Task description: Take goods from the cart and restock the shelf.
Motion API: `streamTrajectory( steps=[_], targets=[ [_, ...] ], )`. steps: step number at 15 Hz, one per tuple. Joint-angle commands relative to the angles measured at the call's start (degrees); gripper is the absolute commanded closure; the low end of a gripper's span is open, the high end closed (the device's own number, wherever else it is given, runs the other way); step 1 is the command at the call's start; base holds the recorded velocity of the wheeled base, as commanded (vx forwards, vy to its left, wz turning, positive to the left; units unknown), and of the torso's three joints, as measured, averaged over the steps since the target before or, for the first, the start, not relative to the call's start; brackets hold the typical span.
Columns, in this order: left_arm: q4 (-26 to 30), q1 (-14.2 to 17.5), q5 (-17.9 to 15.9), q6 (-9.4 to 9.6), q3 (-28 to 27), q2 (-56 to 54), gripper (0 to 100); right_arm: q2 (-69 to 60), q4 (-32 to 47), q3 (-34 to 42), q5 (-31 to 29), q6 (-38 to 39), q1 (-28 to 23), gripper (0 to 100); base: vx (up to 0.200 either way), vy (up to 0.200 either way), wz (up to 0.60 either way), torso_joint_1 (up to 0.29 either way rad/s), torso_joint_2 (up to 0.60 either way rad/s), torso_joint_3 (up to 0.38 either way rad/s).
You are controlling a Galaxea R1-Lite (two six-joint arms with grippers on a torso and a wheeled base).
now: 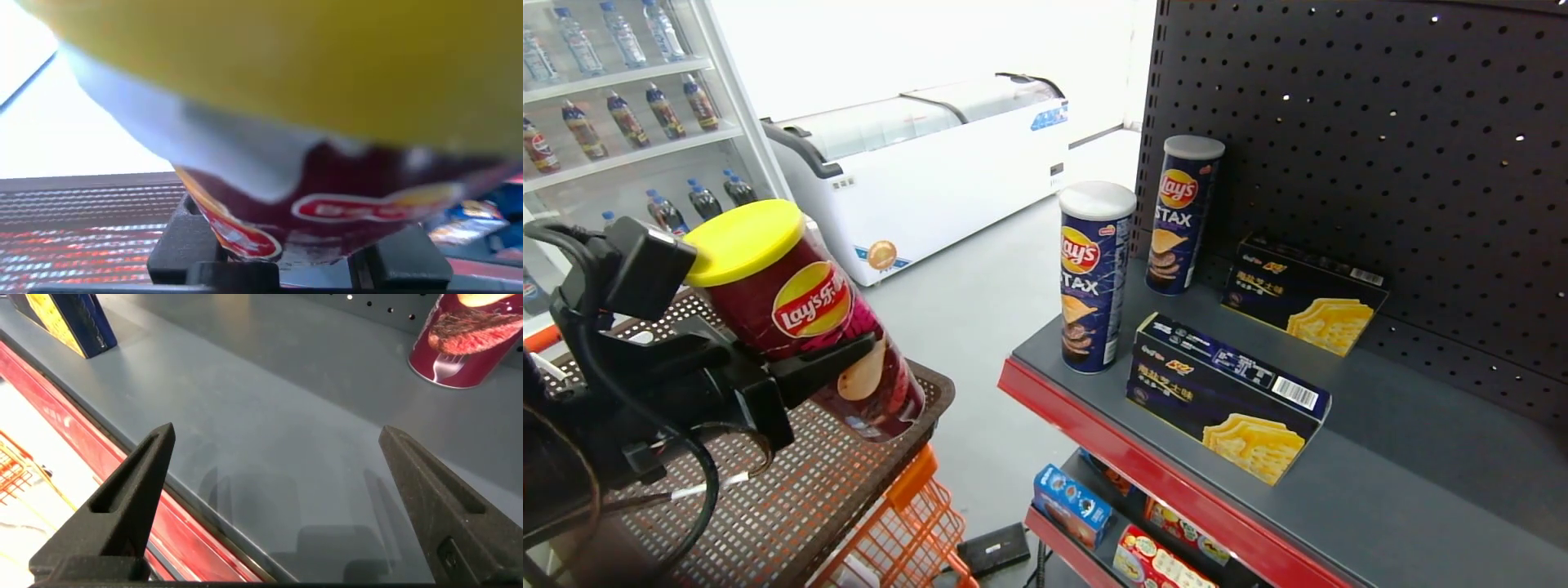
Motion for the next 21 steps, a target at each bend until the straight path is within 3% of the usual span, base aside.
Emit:
streamTrajectory(
  steps=[1,3,4,7,10,12,18,21],
  targets=[
    [-0.16,-1.58,-3.18,-2.14,1.08,-3.32,100,0.0,0.0,0.0,0.01,-0.01,0.0,0,0.0,0.0,0.0,0.0,0.0,0.0],
    [-0.25,-1.4,-8.98,-4.07,0.9,-4.11,100,0.0,0.0,0.0,0.01,-0.01,0.0,0,0.0,0.0,0.0,0.0,0.0,0.0],
    [-0.16,-1.14,-10.21,-3.81,1.69,-4.64,100,0.0,0.0,0.0,0.01,-0.01,0.0,0,0.0,0.0,0.0,0.0,0.0,0.0],
    [-0.16,-1.67,-10.65,-3.98,1.96,-4.73,100,0.0,0.0,0.0,0.01,-0.01,0.0,0,0.0,0.0,0.0,0.0,0.0,0.0],
    [0.19,-3.6,-13.9,-3.98,2.22,-4.81,100,0.0,0.0,0.0,0.01,-0.01,0.0,0,0.0,0.0,0.0,0.0,0.0,0.0],
    [0.28,-6.76,-13.9,-3.98,1.52,-4.46,100,0.0,0.0,0.0,0.01,-0.01,0.0,0,0.0,0.0,0.0,0.0,0.0,0.0],
    [6.43,-11.16,-13.9,-3.54,0.29,-7.1,100,0.0,0.0,0.0,0.09,-0.1,0.0,0,0.0,0.0,0.0,0.0,0.0,0.0],
    [14.52,-12.21,-13.72,-0.47,-0.77,-10.35,100,0.0,0.0,0.0,0.01,-0.1,0.0,0,0.0,0.0,0.0,0.0,0.0,0.0]
  ],
)
